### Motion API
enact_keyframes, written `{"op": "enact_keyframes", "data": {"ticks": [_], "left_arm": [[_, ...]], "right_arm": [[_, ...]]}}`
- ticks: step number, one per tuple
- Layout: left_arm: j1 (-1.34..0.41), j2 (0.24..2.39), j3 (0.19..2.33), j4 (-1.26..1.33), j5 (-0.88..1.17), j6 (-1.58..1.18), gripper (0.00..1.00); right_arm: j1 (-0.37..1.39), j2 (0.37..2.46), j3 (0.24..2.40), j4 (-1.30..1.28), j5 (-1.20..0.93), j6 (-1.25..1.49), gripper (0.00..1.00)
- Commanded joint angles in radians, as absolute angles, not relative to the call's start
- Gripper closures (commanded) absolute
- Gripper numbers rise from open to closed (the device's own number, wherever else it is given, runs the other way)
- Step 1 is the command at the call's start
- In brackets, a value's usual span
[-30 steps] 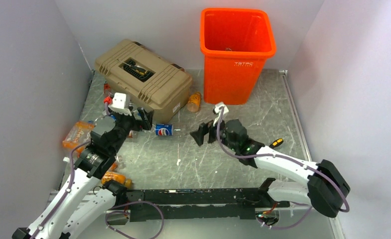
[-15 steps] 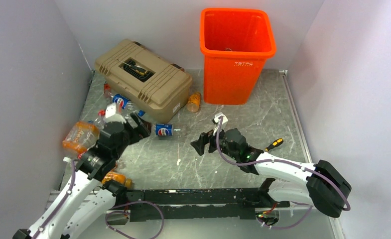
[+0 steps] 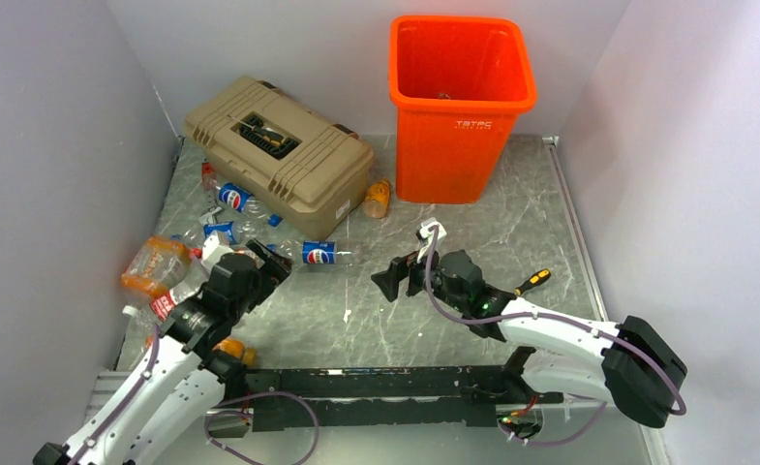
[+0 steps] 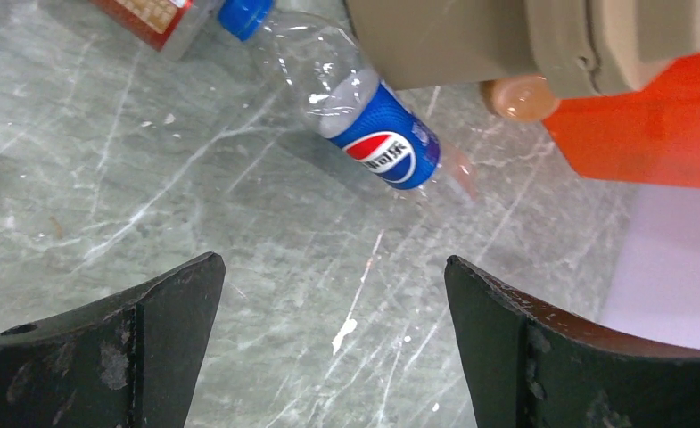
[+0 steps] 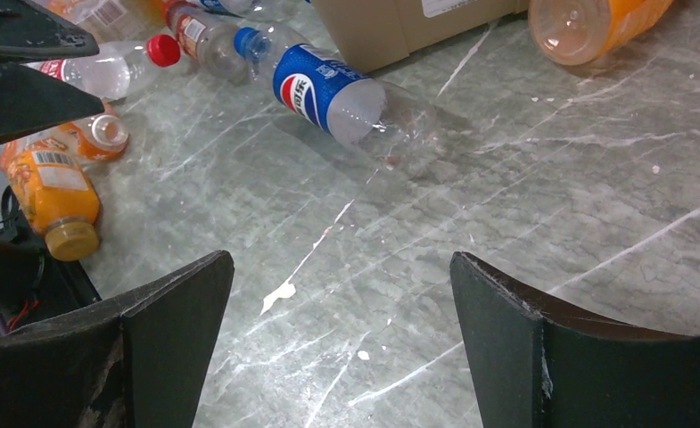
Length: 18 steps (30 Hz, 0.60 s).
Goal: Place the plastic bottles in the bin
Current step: Pick up the plastic bottle at the center of the board.
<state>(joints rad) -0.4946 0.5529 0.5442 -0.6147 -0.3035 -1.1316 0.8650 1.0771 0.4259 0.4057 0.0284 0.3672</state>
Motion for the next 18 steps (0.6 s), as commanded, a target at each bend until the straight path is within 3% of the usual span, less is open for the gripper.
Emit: {"op": "enact_keyframes", "data": {"ticks": [1, 6, 18], "left_arm": [[-0.497, 0.637, 0.608, -0.630, -0.392, -1.191, 0.01], [-0.498, 0.731, 0.577, -0.565, -0.295, -1.278, 0.01], [-0.497, 0.732, 0.279, 0.002, -0.207, -1.395, 0.01]], "right_arm": [[0.865, 1.084, 0.434, 0.441, 0.077, 0.373, 0.03], [0.865, 1.047, 0.428, 0.429, 0.092, 0.371, 0.03], [0.866, 0.997, 0.380, 0.399, 0.125, 0.398, 0.03]]}}
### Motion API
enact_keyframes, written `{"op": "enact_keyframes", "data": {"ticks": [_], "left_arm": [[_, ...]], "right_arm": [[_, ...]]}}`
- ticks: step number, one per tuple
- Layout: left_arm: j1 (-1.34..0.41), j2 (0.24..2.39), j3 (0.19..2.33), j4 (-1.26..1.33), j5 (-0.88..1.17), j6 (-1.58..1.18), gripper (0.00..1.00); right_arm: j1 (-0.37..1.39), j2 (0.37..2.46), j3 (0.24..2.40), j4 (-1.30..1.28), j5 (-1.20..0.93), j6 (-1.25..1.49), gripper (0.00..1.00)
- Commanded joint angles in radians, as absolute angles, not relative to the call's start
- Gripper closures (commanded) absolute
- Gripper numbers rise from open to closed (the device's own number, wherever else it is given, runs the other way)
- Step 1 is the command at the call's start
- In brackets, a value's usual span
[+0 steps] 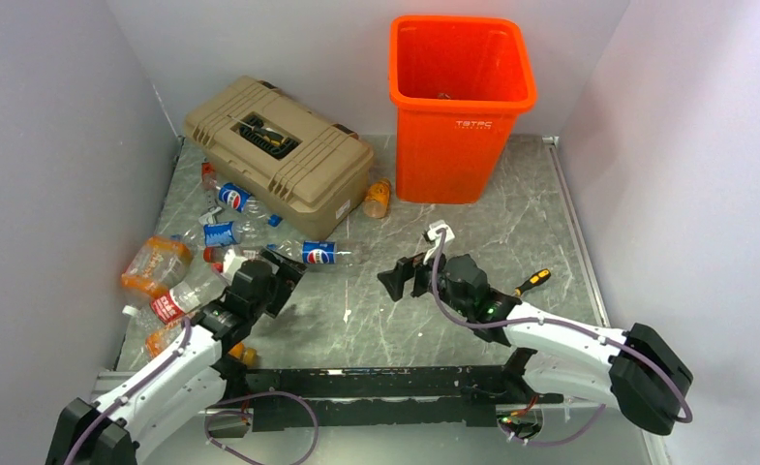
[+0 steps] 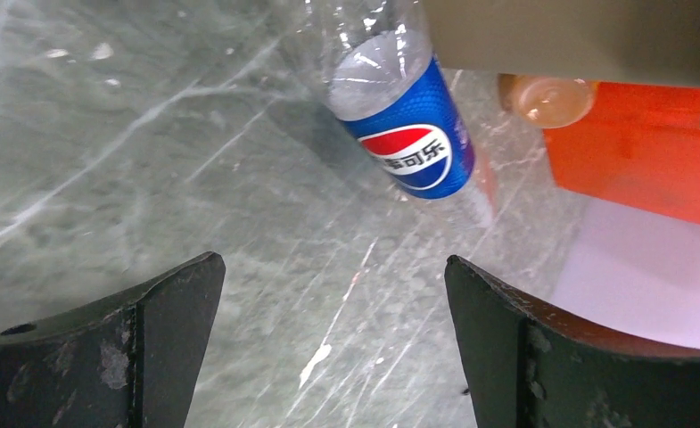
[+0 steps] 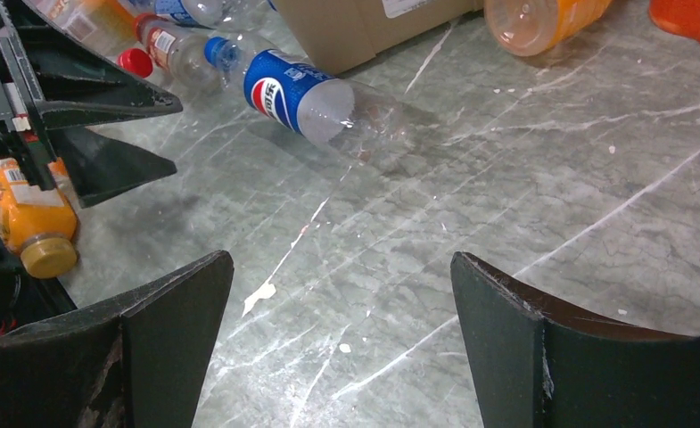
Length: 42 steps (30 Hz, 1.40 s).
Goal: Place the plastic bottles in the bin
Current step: Pick up the plastic bottle at the center of the board.
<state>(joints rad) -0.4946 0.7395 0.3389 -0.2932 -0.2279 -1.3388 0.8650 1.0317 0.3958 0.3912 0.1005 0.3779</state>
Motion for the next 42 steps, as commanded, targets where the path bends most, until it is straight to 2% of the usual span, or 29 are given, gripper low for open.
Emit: {"op": "enact_keyframes", "data": {"ticks": [1, 9, 15, 20, 24, 27, 32, 42], "left_arm": [[-0.497, 0.737, 0.260, 0.056, -0.214, -1.412, 0.01], [-0.498, 0.825, 0.237, 0.222, -0.250, -1.406, 0.00], [-0.498, 0.915, 0.248, 0.254, -0.240, -1.409, 0.01], [-0.500, 0.797, 0.258, 0.105, -0.270, -1.433, 0.00], [-0.500, 0.685, 0.279, -0.100, -0.341, -1.445, 0.01], [-0.500, 0.661, 0.264, -0.128, -0.364, -1.462, 0.01], [-0.500, 0.796, 0.241, 0.023, -0.361, -1.487, 0.01], [-0.499, 1.138, 0.291, 0.290, -0.333, -1.487, 0.00]], "right_arm": [[0.865, 0.991, 0.378, 0.395, 0.127, 0.401, 0.03], [0.865, 0.954, 0.346, 0.393, 0.138, 0.416, 0.03], [0.867, 0.925, 0.333, 0.405, 0.151, 0.457, 0.04], [0.865, 0.874, 0.325, 0.431, 0.271, 0.523, 0.05], [0.867, 0.934, 0.414, 0.413, 0.282, 0.493, 0.05], [0.867, 1.003, 0.476, 0.378, 0.286, 0.491, 0.06], [0.867, 1.052, 0.477, 0.322, 0.298, 0.545, 0.06], [0.867, 0.972, 0.453, 0.277, 0.321, 0.547, 0.06]]}}
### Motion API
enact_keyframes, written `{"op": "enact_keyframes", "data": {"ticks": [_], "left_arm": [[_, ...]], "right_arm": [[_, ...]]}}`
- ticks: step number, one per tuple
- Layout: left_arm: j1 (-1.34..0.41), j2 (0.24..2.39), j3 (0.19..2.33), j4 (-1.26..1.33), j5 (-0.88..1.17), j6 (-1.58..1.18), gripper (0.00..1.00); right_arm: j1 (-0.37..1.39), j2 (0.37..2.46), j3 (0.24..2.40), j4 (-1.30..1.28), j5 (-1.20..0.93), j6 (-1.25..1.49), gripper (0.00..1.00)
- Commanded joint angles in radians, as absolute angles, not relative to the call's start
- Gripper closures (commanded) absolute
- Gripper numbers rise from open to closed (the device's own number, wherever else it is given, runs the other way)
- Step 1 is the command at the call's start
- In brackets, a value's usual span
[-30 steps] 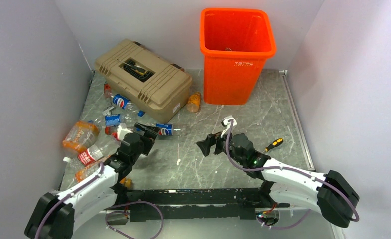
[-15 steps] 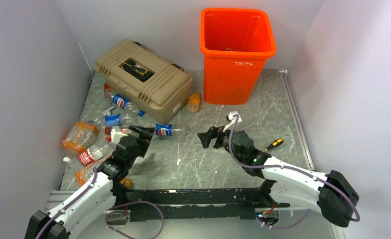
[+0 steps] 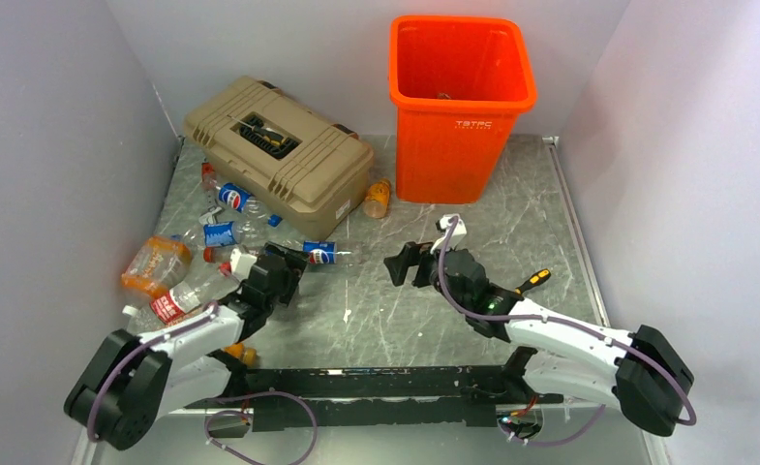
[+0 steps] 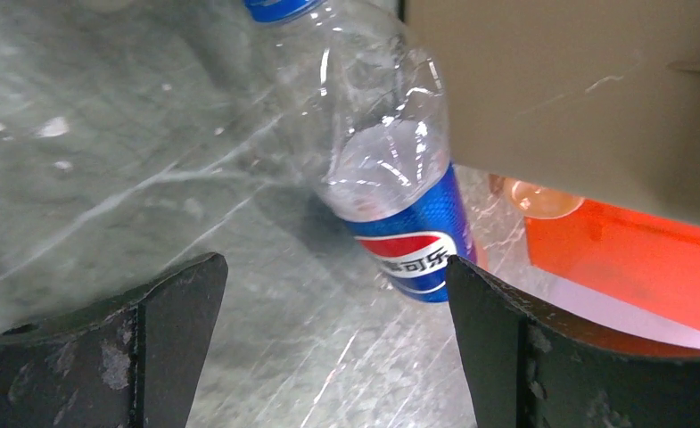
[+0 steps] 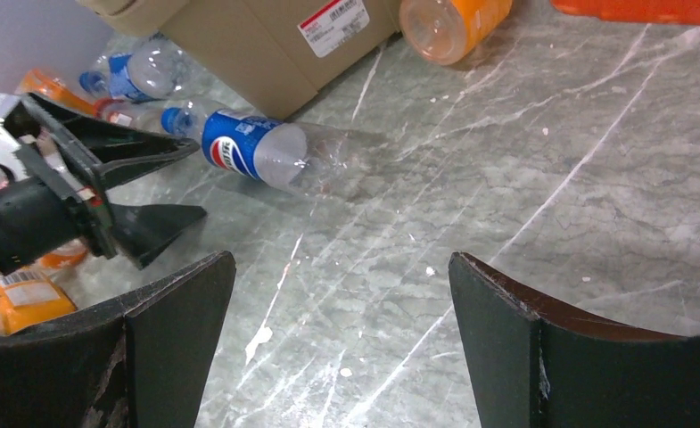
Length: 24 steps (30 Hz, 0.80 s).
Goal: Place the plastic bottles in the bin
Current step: Pick up the plastic bottle at the center of the board.
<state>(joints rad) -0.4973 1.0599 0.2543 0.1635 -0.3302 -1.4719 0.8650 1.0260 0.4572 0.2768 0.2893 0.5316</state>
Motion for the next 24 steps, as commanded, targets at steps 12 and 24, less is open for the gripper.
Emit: {"op": "enact_keyframes", "data": {"ticks": [12, 24], "left_arm": [[-0.499, 1.273, 0.338, 0.272, -0.383, -1.519, 0.01], [-0.471, 1.405, 0.321, 0.363, -0.347, -1.548, 0.01]], "right_arm": [[0.867, 0.833, 0.374, 0.207, 0.356, 0.596, 0.06], [0.868, 0.755, 0.354, 0.138, 0.359, 0.606, 0.06]]}}
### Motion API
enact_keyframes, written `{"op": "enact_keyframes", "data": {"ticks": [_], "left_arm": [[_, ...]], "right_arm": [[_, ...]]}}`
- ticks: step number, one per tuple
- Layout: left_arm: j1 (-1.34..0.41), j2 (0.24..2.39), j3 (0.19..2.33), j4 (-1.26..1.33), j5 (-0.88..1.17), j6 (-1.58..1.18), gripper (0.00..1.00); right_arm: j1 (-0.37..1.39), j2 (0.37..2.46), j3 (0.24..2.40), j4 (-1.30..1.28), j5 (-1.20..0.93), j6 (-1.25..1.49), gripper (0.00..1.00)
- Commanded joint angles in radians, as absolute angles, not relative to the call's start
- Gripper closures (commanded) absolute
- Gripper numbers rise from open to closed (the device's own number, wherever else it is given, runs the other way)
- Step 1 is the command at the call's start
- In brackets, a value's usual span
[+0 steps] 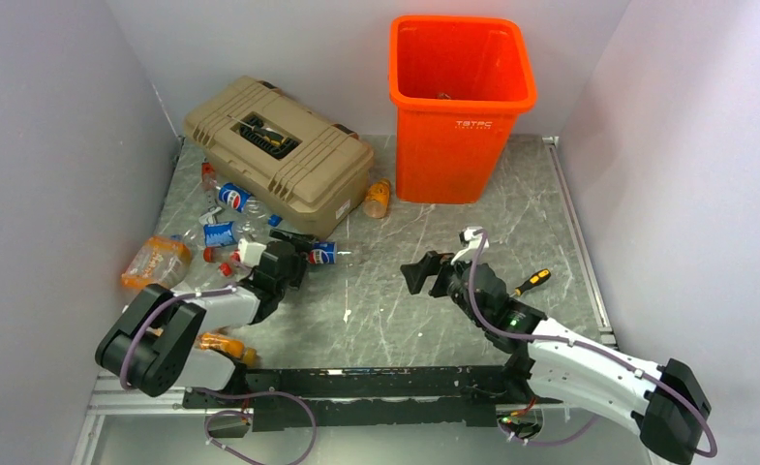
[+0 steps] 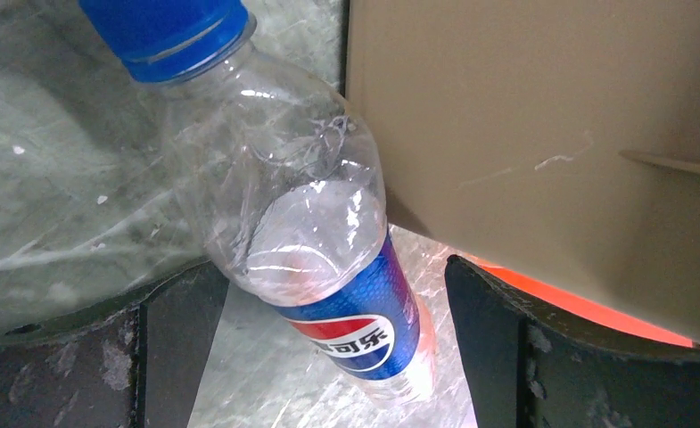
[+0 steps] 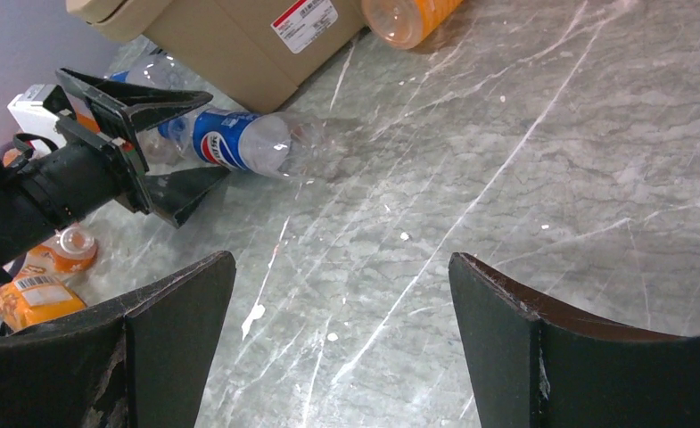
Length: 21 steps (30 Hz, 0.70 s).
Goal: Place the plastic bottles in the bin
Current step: Pick up the plastic bottle at the center of the board.
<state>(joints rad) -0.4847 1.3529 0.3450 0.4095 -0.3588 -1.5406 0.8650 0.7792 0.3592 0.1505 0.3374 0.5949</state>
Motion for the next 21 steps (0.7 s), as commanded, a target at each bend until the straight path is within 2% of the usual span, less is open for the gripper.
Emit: {"op": "enact_keyframes", "data": {"ticks": [1, 16, 21], "left_arm": [[-0.468, 1.406, 0.317, 0.367, -0.345, -1.550, 0.01], [-0.425, 1.511, 0.315, 0.424, -0.325, -1.571, 0.01], [-0.416, 1.574, 0.323, 0.494, -0.280, -1.561, 0.08]], "right_arm": [[0.868, 0.750, 0.354, 0.139, 0.356, 0.604, 0.06], [0.868, 0.718, 0.338, 0.117, 0.362, 0.612, 0.06], [0.868, 0.697, 0.347, 0.089, 0.371, 0.606, 0.06]]}}
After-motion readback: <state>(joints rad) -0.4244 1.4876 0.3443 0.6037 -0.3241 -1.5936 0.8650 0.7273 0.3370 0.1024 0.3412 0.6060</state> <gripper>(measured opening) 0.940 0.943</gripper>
